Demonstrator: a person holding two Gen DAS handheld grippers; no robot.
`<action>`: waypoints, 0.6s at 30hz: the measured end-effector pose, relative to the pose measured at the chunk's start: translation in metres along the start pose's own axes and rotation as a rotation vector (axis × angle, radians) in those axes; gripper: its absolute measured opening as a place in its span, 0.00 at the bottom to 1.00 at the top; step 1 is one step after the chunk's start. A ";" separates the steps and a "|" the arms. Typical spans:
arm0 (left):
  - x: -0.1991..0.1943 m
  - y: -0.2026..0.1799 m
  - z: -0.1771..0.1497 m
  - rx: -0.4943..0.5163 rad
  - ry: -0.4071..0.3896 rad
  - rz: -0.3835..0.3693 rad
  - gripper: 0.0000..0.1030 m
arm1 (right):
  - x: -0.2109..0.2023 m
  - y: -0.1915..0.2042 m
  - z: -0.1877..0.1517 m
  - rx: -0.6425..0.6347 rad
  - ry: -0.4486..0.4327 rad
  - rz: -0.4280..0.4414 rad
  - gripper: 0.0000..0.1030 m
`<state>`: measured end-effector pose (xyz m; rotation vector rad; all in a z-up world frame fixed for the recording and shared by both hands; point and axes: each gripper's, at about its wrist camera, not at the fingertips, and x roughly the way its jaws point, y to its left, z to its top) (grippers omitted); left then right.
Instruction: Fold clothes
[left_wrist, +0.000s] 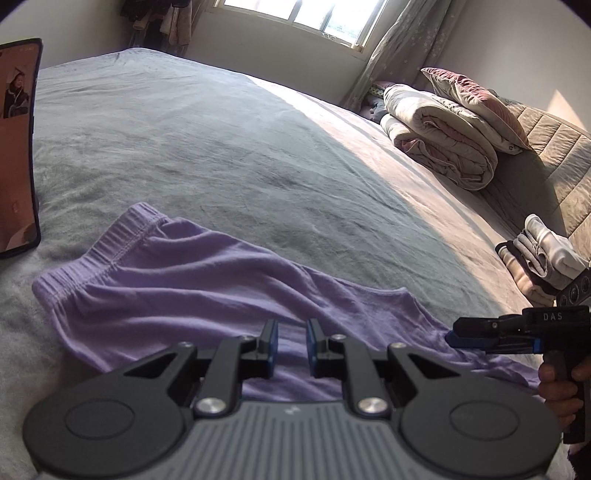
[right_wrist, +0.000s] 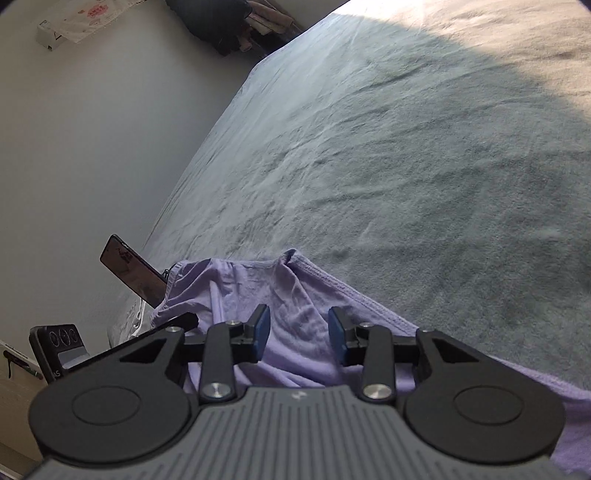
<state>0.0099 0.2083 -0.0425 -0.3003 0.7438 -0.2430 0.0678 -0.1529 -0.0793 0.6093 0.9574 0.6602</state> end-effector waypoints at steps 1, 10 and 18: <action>-0.001 0.005 0.000 -0.011 -0.001 0.006 0.14 | 0.005 -0.001 0.002 0.007 0.007 0.004 0.38; -0.019 0.043 -0.001 -0.108 -0.040 0.089 0.14 | 0.033 -0.002 0.016 0.059 -0.002 0.078 0.37; -0.028 0.059 0.000 -0.153 -0.058 0.130 0.14 | 0.033 0.021 0.029 0.002 -0.077 0.000 0.04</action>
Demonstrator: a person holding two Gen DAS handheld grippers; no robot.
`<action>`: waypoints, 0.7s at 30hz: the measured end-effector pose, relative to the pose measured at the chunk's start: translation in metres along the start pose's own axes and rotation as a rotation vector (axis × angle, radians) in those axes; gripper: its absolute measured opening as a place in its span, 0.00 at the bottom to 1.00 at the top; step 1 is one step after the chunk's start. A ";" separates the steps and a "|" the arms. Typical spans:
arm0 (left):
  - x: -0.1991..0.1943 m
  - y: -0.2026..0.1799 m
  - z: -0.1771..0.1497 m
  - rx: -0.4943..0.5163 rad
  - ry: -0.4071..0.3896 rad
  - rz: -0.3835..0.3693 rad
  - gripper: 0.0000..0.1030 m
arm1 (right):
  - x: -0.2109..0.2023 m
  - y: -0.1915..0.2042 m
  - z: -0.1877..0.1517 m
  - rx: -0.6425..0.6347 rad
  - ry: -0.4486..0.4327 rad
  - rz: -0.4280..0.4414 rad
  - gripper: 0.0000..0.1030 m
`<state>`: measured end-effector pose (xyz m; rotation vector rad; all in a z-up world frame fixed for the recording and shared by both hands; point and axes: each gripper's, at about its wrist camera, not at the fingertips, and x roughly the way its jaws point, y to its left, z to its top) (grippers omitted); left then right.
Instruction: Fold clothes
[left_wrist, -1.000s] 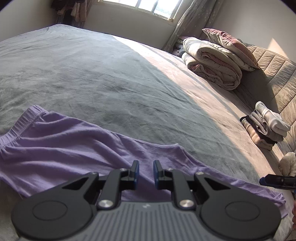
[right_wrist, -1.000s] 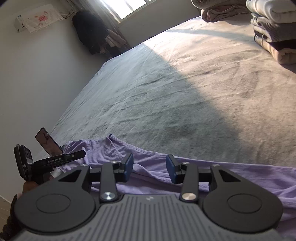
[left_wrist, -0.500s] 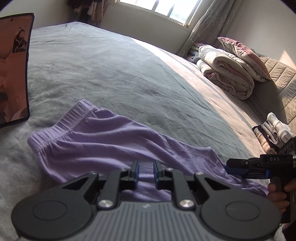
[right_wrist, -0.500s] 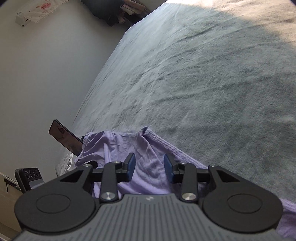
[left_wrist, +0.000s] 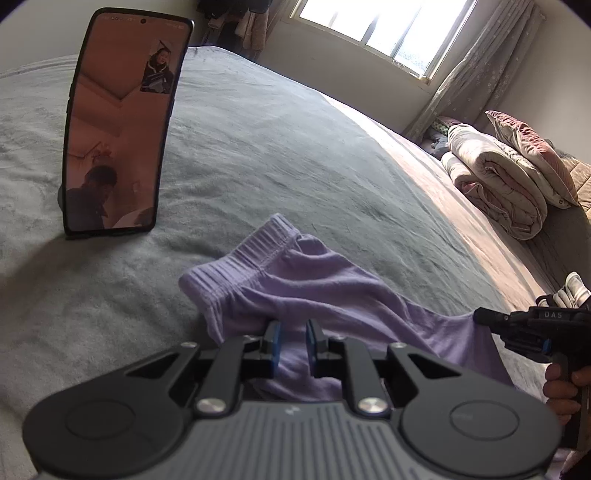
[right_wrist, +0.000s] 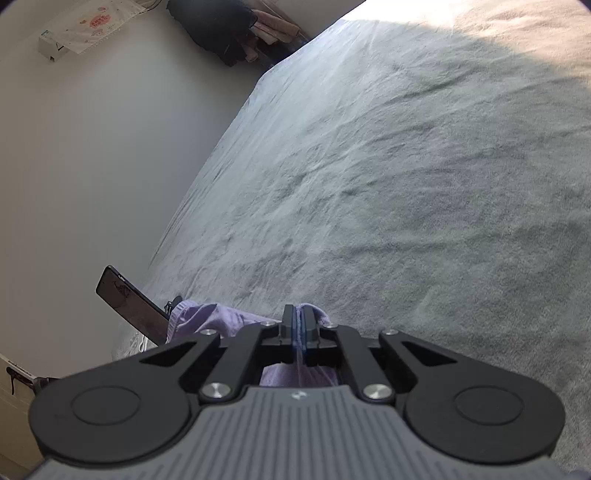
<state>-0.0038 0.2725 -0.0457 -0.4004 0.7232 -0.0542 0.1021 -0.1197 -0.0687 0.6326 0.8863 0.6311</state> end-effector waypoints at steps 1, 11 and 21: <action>0.000 0.002 0.001 -0.006 0.001 0.002 0.14 | -0.001 0.000 0.003 0.005 -0.009 -0.018 0.04; -0.007 0.017 0.006 -0.054 -0.004 -0.016 0.14 | 0.017 0.002 0.008 -0.023 -0.028 -0.156 0.04; -0.021 0.002 0.000 -0.011 0.027 -0.129 0.16 | -0.018 0.037 -0.010 -0.178 -0.031 -0.201 0.52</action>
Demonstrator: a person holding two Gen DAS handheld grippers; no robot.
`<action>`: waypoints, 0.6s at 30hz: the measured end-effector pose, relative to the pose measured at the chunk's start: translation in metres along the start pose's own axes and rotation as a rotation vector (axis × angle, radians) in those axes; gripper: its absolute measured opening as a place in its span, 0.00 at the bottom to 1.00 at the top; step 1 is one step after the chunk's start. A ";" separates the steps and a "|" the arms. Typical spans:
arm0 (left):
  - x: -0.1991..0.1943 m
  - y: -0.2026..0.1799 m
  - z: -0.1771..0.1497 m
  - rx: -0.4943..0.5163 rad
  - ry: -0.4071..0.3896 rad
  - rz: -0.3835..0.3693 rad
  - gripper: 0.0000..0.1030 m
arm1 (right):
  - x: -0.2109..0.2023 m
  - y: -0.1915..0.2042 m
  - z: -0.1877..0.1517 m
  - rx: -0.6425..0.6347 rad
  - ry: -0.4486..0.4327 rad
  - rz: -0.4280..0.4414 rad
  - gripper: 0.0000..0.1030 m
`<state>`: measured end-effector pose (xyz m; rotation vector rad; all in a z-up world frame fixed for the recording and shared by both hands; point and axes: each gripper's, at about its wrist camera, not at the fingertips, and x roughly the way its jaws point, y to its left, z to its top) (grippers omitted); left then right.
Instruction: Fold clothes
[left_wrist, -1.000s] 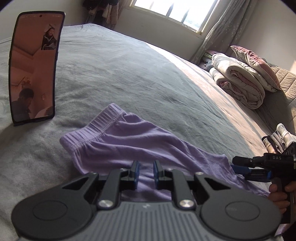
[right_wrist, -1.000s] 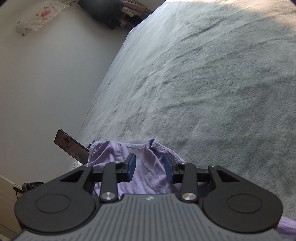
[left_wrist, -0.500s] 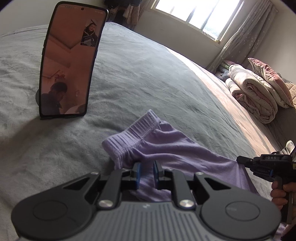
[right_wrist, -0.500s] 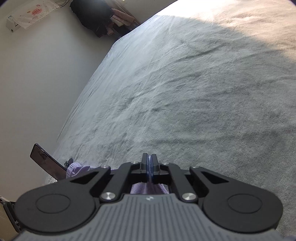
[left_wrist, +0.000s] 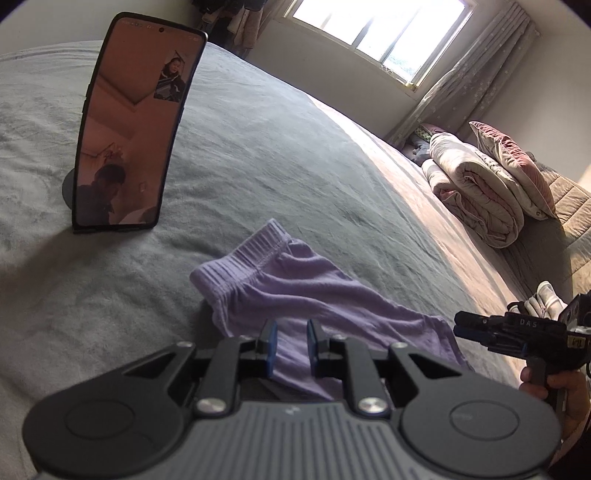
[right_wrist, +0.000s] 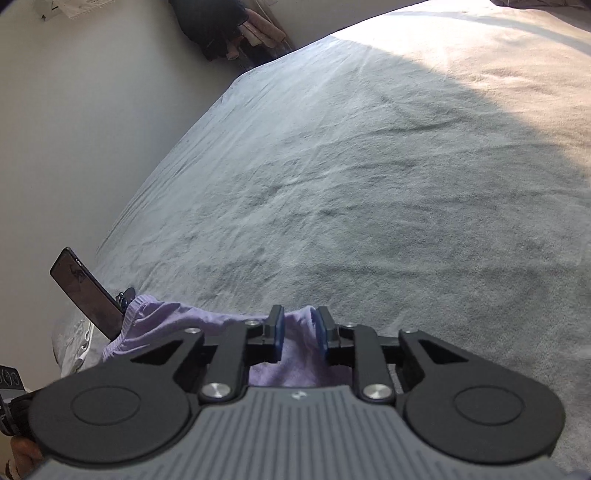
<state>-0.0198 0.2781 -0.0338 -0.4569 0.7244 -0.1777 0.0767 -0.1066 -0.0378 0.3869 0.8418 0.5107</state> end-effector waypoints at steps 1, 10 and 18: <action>0.002 -0.006 -0.002 0.019 0.012 -0.013 0.16 | -0.008 0.001 -0.005 -0.019 -0.011 -0.009 0.54; 0.023 -0.067 -0.025 0.210 0.104 -0.084 0.24 | -0.068 -0.020 -0.041 -0.077 -0.053 -0.107 0.40; 0.044 -0.119 -0.031 0.267 0.120 -0.153 0.24 | -0.119 -0.048 -0.060 -0.139 -0.072 -0.184 0.33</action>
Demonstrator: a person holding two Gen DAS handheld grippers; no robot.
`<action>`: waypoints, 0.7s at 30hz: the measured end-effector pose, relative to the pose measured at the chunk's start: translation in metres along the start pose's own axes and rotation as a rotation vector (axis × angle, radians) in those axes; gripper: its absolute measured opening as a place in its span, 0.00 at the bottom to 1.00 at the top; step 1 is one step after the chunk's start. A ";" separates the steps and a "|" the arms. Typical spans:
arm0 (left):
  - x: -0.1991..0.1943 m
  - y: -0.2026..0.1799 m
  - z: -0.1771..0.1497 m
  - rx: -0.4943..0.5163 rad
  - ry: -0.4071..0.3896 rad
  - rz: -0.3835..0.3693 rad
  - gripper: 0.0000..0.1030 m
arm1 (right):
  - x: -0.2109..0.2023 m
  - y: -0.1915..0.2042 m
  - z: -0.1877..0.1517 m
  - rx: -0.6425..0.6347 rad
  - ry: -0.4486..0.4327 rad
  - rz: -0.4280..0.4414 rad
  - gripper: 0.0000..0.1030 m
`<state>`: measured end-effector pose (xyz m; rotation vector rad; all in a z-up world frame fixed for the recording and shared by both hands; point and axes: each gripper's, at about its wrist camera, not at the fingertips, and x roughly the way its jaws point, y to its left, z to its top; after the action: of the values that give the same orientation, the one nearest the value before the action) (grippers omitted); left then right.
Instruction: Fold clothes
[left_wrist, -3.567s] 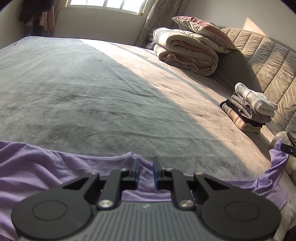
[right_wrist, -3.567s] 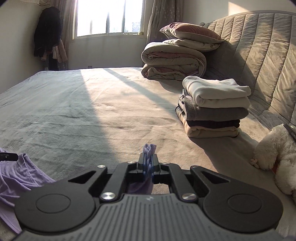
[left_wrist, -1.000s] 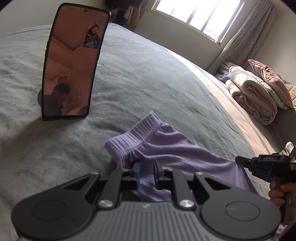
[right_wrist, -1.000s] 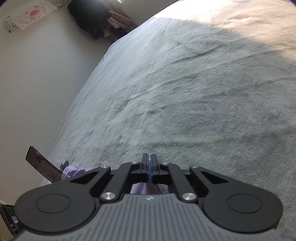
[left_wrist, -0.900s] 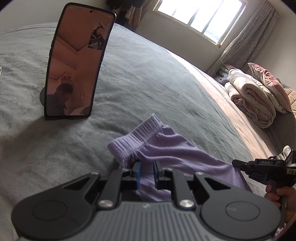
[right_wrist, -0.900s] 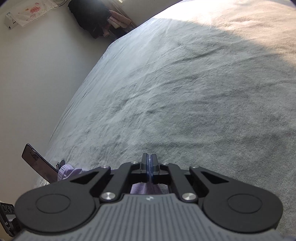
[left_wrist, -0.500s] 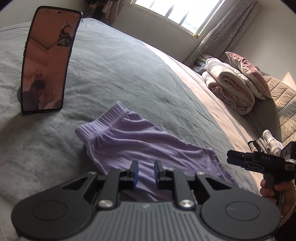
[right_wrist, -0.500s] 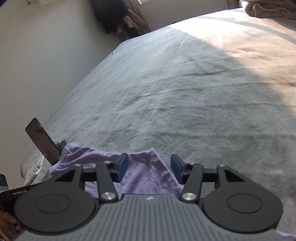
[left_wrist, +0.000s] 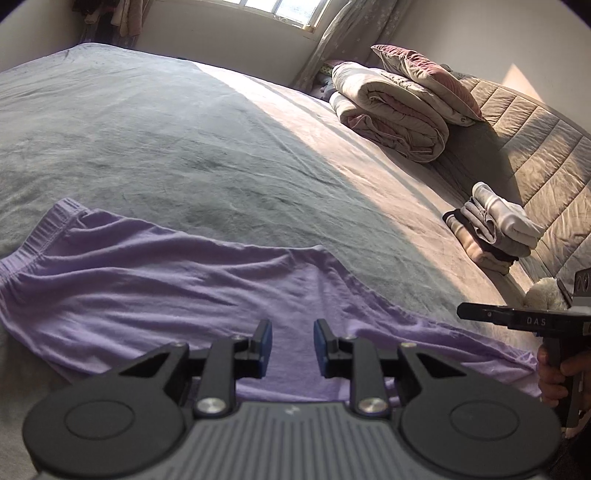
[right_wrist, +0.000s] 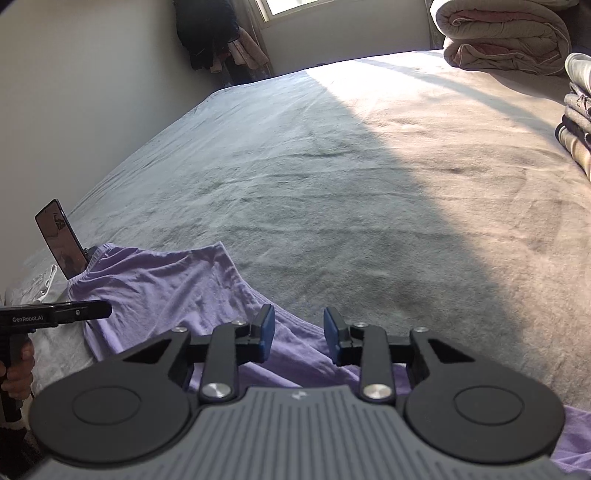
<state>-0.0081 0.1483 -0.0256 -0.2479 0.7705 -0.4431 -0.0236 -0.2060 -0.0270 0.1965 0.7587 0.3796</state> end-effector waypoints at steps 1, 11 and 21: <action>0.005 -0.007 0.001 0.010 0.004 -0.005 0.24 | -0.005 -0.004 -0.003 -0.014 0.000 -0.007 0.33; 0.052 -0.062 0.005 0.105 0.017 0.011 0.20 | -0.023 -0.028 -0.030 -0.148 -0.004 -0.005 0.33; 0.079 -0.054 0.042 0.305 -0.002 0.190 0.39 | -0.018 -0.065 -0.024 -0.094 0.008 0.117 0.33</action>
<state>0.0559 0.0664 -0.0250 0.1093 0.7062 -0.3743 -0.0354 -0.2721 -0.0526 0.1515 0.7376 0.5267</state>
